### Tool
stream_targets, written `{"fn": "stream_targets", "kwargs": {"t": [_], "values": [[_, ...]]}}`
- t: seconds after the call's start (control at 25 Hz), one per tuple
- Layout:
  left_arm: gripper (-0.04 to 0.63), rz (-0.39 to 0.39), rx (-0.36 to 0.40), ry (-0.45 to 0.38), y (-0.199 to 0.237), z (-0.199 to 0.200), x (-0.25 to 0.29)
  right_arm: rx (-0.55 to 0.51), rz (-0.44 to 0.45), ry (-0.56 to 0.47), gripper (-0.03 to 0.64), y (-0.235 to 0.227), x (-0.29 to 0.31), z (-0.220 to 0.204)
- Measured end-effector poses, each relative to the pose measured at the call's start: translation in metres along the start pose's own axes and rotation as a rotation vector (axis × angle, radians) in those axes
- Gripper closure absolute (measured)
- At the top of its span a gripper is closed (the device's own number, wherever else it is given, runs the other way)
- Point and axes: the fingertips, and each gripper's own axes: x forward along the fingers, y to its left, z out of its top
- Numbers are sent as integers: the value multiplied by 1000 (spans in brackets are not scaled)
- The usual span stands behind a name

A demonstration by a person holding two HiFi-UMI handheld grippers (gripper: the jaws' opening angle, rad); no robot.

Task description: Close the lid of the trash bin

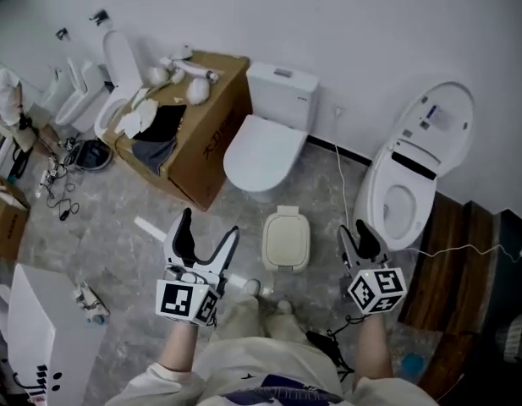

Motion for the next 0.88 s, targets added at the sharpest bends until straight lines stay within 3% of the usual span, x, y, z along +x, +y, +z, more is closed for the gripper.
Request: {"fn": "stream_targets", "kwargs": {"t": [0.16, 0.32, 0.48, 0.64, 0.88], "values": [[183, -14, -29, -69, -13, 41, -11, 56, -27, -202, 474, 35, -36, 70], [190, -95, -58, -122, -35, 60, -12, -40, -62, -250, 512, 68, -54, 87], [326, -148, -35, -149, -45, 68, -11, -86, -97, -261, 572, 85, -57, 96], [597, -130, 32, -169, -32, 73, -6, -103, -113, -260, 606, 98, -45, 100], [597, -120, -5, -193, -17, 79, -5, -146, -100, -260, 607, 120, -32, 102]]}}
